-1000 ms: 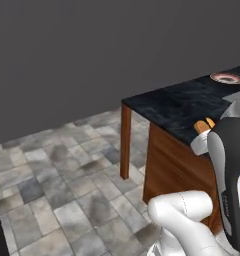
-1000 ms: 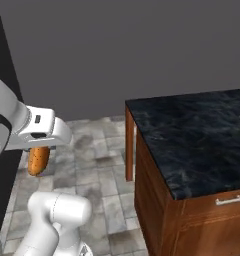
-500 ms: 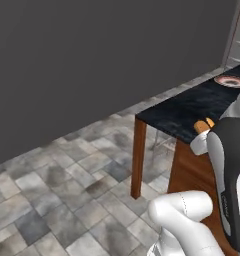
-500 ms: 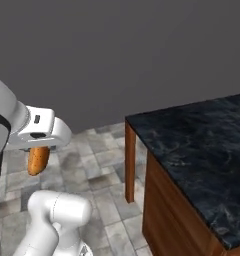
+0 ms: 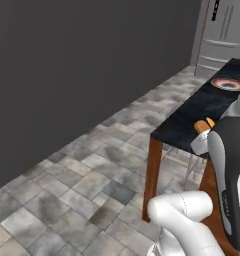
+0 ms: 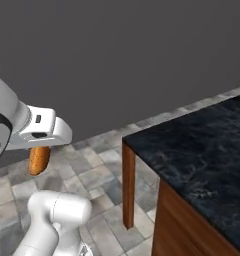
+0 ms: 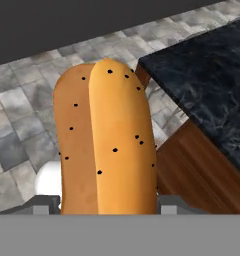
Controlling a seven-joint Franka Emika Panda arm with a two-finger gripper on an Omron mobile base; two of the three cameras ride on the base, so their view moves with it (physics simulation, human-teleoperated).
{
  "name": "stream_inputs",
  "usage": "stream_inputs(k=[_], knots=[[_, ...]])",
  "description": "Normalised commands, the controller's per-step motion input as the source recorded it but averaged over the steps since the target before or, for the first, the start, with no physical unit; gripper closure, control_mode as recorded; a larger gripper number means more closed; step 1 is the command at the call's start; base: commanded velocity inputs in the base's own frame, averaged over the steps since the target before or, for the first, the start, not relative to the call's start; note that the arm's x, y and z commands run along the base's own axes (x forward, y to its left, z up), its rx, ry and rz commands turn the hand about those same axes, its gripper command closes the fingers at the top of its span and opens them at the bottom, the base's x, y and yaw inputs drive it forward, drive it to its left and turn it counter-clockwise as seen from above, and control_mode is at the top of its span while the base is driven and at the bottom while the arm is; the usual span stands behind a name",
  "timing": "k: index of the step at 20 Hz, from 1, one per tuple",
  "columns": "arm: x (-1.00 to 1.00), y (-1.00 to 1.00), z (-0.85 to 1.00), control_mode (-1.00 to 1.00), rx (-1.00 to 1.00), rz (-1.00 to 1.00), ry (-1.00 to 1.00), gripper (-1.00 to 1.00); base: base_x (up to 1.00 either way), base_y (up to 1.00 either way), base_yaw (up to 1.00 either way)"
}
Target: Move the hot dog bun to the plate on the dining table and place the condiment next to that plate. Then navigate to the fridge and take the sausage and place it on the plate as well.
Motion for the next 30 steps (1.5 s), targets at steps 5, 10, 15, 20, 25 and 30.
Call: stream_inputs(k=[5, 10, 15, 20, 25, 30], knots=[[0.0, 0.0, 0.0, 1.0, 0.0, 0.0, 0.0, 1.0, 0.85, 0.82, -0.38], [0.0, 0.0, 0.0, 1.0, 0.0, 0.0, 0.0, 1.0, 0.78, 0.85, -0.38], [0.0, 0.0, 0.0, 1.0, 0.0, 0.0, 0.0, 1.0, 0.92, 0.79, -0.43], [0.0, 0.0, 0.0, 1.0, 0.0, 0.0, 0.0, 1.0, 0.94, 0.76, -0.45], [0.0, 0.0, 0.0, 1.0, 0.0, 0.0, 0.0, 1.0, 0.89, 0.76, -0.45], [0.0, 0.0, 0.0, 1.0, 0.0, 0.0, 0.0, 1.0, 0.88, 0.78, -0.46]])
